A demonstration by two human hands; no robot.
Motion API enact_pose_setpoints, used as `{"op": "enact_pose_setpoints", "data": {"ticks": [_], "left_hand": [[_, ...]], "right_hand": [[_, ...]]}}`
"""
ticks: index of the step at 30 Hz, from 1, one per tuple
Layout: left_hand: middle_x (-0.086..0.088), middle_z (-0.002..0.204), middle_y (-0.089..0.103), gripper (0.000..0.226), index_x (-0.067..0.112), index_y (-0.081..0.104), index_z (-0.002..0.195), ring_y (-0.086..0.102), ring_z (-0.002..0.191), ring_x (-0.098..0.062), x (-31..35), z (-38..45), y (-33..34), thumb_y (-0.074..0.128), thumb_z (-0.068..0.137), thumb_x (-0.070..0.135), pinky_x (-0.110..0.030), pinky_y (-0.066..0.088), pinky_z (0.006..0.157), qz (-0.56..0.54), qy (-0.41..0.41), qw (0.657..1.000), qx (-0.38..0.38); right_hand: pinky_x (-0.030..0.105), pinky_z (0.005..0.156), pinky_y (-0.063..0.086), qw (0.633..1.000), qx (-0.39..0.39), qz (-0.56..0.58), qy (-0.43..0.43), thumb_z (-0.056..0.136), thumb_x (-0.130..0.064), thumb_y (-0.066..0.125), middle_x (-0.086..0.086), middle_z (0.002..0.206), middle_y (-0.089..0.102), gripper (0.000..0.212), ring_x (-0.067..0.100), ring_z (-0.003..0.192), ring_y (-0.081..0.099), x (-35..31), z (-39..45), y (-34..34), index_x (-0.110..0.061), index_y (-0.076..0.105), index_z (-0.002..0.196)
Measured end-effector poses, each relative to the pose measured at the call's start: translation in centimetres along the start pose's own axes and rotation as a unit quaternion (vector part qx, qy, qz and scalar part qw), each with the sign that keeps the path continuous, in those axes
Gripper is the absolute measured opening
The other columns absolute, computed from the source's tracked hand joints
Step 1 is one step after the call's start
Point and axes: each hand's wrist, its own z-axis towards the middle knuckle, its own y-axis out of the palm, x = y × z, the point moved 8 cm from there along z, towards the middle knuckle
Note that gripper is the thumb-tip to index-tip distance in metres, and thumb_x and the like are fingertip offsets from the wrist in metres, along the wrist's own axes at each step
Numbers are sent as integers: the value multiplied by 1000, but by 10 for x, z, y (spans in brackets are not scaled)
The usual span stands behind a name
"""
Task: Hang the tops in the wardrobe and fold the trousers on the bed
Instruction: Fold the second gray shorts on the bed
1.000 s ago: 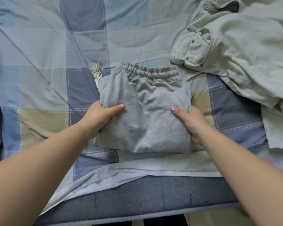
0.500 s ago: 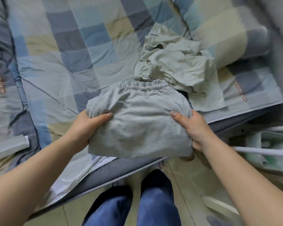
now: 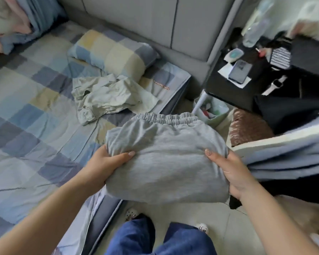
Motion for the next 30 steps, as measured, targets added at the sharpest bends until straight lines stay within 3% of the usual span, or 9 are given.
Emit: {"op": "enact_pose_setpoints", "data": {"ticks": [3, 6, 10, 12, 14, 17, 19, 25, 30], "left_hand": [[-7, 102, 74, 67, 19, 65, 110, 72, 90, -25, 5, -4, 72, 90, 49, 34, -28, 58, 64, 32, -4, 998, -59], [-10, 102, 73, 48, 18, 70, 104, 72, 90, -26, 4, -9, 164, 89, 60, 21, -28, 57, 64, 59, -7, 988, -142], [-11, 107, 72, 36, 25, 73, 99, 70, 96, -27, -5, -32, 309, 85, 66, 22, -29, 58, 69, 80, -8, 961, -265], [-10, 111, 71, 40, 27, 71, 104, 69, 101, -27, -14, -45, 367, 86, 67, 26, -31, 57, 73, 89, -14, 948, -307], [-8, 114, 70, 48, 31, 69, 106, 67, 105, -27, -25, -58, 433, 86, 62, 29, -35, 57, 79, 114, -16, 931, -347], [-5, 115, 70, 50, 33, 67, 108, 67, 105, -26, -42, -77, 521, 87, 62, 28, -36, 57, 80, 149, -28, 900, -409], [-6, 113, 70, 45, 33, 68, 107, 68, 102, -27, -60, -91, 573, 86, 67, 22, -33, 58, 75, 175, -53, 873, -453], [-9, 108, 72, 35, 29, 70, 101, 70, 97, -30, -104, -118, 690, 81, 68, 25, -35, 59, 72, 249, -91, 809, -524], [-11, 112, 70, 52, 20, 59, 120, 67, 102, -33, -144, -134, 784, 81, 72, 20, -50, 52, 91, 294, -110, 747, -586]], "right_hand": [[32, 68, 57, 998, 54, 37, -25, 64, -29, 77, 11, 104, 72, 33, 26, 94, 70, -5, -51, -65, -24, 73, 97], [30, 65, 56, 988, 126, 69, -64, 61, -28, 77, 12, 102, 72, 46, 26, 90, 71, -13, -109, -145, -14, 70, 104], [32, 67, 56, 965, 223, 94, -96, 60, -29, 75, 13, 98, 73, 51, 27, 88, 71, -18, -200, -257, -10, 66, 107], [33, 71, 55, 953, 271, 96, -96, 56, -33, 75, 12, 88, 74, 51, 25, 81, 72, -12, -241, -301, -9, 67, 101], [27, 62, 54, 934, 327, 105, -101, 56, -34, 74, 9, 74, 73, 46, 21, 68, 72, -4, -287, -349, -8, 66, 93], [35, 64, 57, 911, 369, 152, -106, 60, -33, 74, 14, 92, 74, 45, 30, 82, 72, 14, -340, -401, -14, 70, 102], [40, 70, 57, 892, 390, 202, -108, 60, -33, 77, 11, 100, 73, 49, 31, 90, 71, 31, -373, -429, -19, 69, 106], [34, 54, 57, 811, 487, 299, -122, 62, -29, 78, 11, 92, 74, 44, 30, 79, 72, 76, -432, -492, -14, 66, 102], [37, 63, 58, 747, 570, 319, -127, 59, -35, 79, 12, 96, 74, 54, 31, 85, 71, 97, -461, -543, -13, 66, 107]]}}
